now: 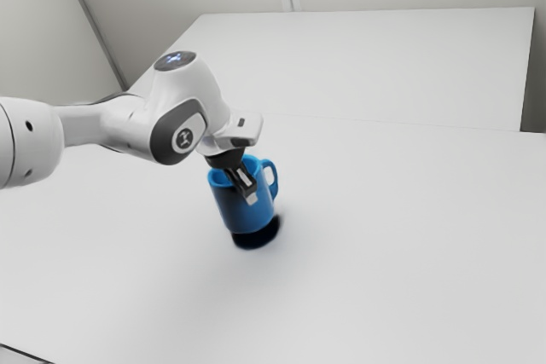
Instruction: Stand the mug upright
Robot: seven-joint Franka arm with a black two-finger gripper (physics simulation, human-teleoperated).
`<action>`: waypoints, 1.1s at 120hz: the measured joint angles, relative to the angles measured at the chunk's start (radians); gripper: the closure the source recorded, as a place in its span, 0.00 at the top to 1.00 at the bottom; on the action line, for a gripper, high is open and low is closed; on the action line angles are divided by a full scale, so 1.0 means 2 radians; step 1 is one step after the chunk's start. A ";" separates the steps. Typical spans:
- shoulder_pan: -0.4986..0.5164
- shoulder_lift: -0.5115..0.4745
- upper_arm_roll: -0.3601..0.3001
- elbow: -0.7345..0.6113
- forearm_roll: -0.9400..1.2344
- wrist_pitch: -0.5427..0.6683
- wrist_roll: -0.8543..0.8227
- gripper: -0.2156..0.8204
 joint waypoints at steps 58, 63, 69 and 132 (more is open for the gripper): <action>0.055 -0.061 0.026 -0.086 0.007 -0.002 -0.138 0.04; 0.055 -0.066 0.026 -0.092 0.006 0.000 -0.146 0.04; 0.055 -0.069 0.026 -0.096 0.006 0.002 -0.155 0.04; 0.055 -0.094 0.032 0.100 -0.011 -0.146 -0.185 0.70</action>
